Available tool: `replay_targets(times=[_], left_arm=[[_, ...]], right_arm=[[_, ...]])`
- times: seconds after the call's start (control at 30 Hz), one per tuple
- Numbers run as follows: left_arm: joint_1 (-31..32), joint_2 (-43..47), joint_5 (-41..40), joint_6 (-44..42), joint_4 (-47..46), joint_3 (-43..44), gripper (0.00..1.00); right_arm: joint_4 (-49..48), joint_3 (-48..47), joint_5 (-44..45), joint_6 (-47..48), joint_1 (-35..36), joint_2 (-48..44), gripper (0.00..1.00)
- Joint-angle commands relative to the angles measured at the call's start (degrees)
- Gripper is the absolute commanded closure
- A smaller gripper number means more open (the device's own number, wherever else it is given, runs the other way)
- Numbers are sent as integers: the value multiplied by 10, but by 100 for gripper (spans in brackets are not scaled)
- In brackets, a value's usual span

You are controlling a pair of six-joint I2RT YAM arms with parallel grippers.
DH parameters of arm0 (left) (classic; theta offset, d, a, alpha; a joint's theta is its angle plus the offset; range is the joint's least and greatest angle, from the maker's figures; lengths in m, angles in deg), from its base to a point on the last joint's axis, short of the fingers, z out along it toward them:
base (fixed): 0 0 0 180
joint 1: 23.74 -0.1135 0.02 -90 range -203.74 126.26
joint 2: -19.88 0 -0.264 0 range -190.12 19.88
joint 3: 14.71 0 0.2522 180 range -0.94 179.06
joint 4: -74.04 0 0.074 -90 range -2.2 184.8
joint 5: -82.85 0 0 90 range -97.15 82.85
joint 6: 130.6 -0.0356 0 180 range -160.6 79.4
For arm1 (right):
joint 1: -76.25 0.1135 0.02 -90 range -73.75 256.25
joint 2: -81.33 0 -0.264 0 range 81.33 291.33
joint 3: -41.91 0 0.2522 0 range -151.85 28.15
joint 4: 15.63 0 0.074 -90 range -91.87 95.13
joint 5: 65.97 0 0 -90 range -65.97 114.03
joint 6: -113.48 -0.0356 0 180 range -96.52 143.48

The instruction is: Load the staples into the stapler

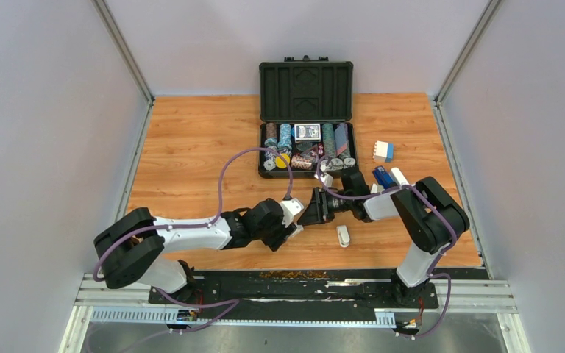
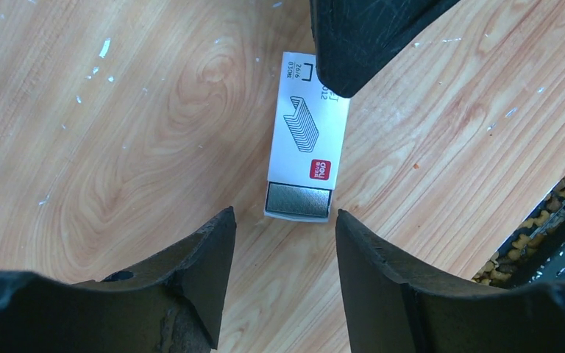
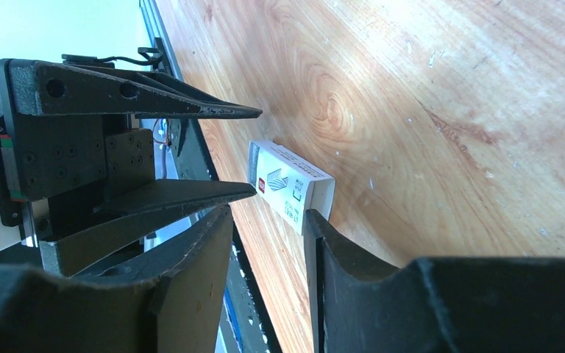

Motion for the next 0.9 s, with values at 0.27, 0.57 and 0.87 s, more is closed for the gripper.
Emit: replay_targets(times=[0.27, 0.57, 0.87], left_arm=[[7, -23, 18, -9, -7, 12, 47], [11, -30, 30, -14, -12, 11, 50], [15, -36, 31, -17, -9, 13, 57]], right_arm=[[-15, -7, 0, 38, -2, 13, 70], [-27, -6, -12, 47, -2, 34, 74], [-26, -9, -16, 54, -1, 44, 86]])
